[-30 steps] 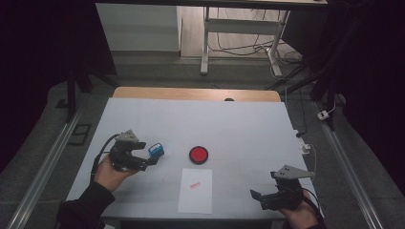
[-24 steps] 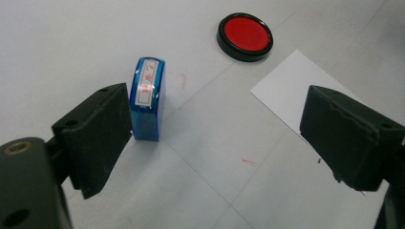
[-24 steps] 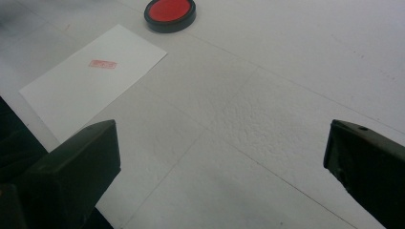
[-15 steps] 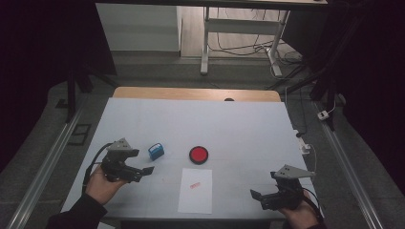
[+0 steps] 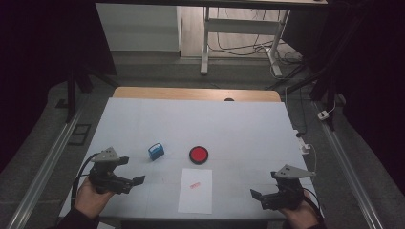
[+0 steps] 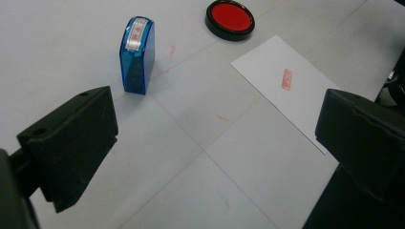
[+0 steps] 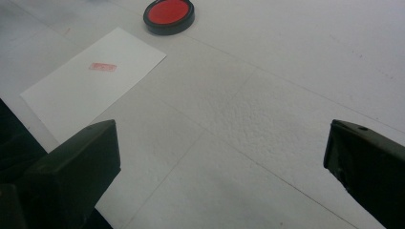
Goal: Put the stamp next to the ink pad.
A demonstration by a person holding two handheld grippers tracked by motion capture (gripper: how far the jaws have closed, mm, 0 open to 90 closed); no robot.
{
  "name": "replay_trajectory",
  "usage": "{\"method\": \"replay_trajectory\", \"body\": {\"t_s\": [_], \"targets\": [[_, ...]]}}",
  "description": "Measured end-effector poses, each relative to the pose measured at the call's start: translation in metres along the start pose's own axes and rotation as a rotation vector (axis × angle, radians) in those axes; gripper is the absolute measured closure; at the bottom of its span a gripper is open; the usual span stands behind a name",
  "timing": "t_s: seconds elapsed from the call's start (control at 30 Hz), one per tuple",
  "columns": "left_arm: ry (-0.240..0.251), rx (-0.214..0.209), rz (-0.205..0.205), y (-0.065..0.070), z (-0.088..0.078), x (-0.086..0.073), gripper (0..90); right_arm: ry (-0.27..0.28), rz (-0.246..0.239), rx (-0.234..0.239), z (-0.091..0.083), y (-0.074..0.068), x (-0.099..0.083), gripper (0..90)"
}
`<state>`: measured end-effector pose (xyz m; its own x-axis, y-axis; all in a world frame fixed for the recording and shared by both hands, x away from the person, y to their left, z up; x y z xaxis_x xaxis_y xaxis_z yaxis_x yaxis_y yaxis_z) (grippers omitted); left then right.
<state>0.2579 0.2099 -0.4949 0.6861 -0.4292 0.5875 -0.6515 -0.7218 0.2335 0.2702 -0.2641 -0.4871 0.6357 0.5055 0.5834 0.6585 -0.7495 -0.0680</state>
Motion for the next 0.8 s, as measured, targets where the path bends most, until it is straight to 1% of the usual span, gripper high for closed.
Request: {"method": "replay_trajectory", "body": {"t_s": [0.3, 0.5, 0.57, 0.63, 0.7, 0.8], "targets": [[0.015, 0.006, -0.007, 0.005, -0.009, -0.019, 0.0, -0.003, 0.009, -0.004, -0.001, 0.001, -0.001, 0.0], [0.009, 0.012, -0.014, 0.006, -0.013, -0.032, 0.0, -0.005, 0.007, -0.008, -0.001, 0.001, -0.001, 0.0], [-0.004, 0.022, -0.017, 0.006, -0.014, -0.035, 0.0, -0.004, 0.009, -0.008, -0.001, 0.002, -0.001, 0.0], [-0.004, 0.039, -0.014, 0.007, -0.016, -0.037, 0.0, -0.002, 0.010, -0.005, -0.001, 0.002, -0.001, 0.0], [-0.028, 0.060, -0.017, 0.009, -0.016, -0.040, 0.0, -0.005, 0.007, -0.004, -0.002, 0.001, -0.001, 0.0], [-0.047, 0.082, -0.020, 0.009, -0.017, -0.042, 0.0, -0.006, 0.002, -0.006, -0.002, 0.001, -0.001, 0.0]]}}
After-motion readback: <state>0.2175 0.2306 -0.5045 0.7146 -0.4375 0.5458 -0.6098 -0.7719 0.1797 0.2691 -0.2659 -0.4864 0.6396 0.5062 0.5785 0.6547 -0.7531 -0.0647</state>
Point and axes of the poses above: each handheld gripper's, and its own axes: z roughly forward along the jaws, x roughly out of its top, y roughly to its right, the point moved 4 cm from there along z, roughly forward along the jaws, and after that the axes turned 13 degrees about -y, right-handed, at the moved point
